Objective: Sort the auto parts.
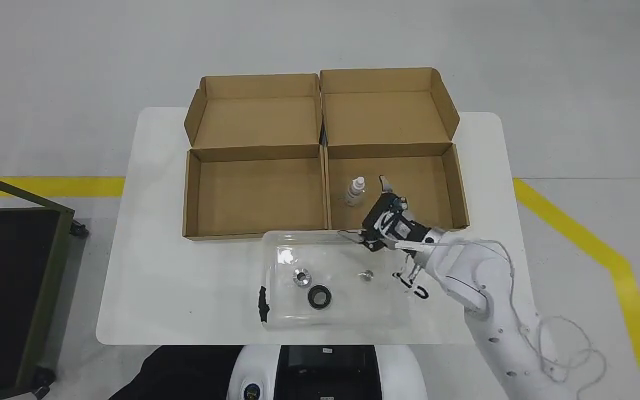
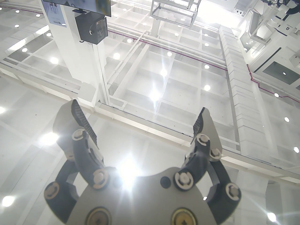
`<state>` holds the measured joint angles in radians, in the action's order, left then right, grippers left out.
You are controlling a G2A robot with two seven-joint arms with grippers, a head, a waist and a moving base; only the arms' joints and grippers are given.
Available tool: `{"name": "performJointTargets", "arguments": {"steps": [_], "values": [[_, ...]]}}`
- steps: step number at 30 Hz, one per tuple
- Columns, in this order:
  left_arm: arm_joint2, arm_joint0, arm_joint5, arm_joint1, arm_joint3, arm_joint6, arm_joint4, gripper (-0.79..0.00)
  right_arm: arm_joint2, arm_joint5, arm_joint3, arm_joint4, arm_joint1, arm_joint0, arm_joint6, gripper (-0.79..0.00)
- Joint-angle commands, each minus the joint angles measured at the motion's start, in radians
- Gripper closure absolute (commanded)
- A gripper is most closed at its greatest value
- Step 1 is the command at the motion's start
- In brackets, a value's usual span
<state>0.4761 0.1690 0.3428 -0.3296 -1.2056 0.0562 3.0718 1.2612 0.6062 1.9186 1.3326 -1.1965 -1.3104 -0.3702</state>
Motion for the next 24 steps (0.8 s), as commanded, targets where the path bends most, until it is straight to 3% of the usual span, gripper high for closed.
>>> {"name": "performJointTargets", "arguments": {"steps": [1, 13, 19, 24], "values": [[0.000, 0.000, 0.000, 0.000, 0.000, 0.000, 0.000, -0.785, 0.015, 0.053, 0.042, 0.006, 0.008, -0.041, -0.018, -0.785], [0.000, 0.000, 0.000, 0.000, 0.000, 0.000, 0.000, -0.785, 0.043, 0.271, 0.150, 0.091, 0.046, -0.186, -0.150, -0.785], [0.000, 0.000, 0.000, 0.000, 0.000, 0.000, 0.000, -0.785, 0.022, 0.340, 0.120, 0.078, 0.055, -0.155, -0.216, -0.785], [0.000, 0.000, 0.000, 0.000, 0.000, 0.000, 0.000, -0.785, -0.009, 0.332, 0.100, 0.078, 0.057, -0.125, -0.265, -0.785]]}}
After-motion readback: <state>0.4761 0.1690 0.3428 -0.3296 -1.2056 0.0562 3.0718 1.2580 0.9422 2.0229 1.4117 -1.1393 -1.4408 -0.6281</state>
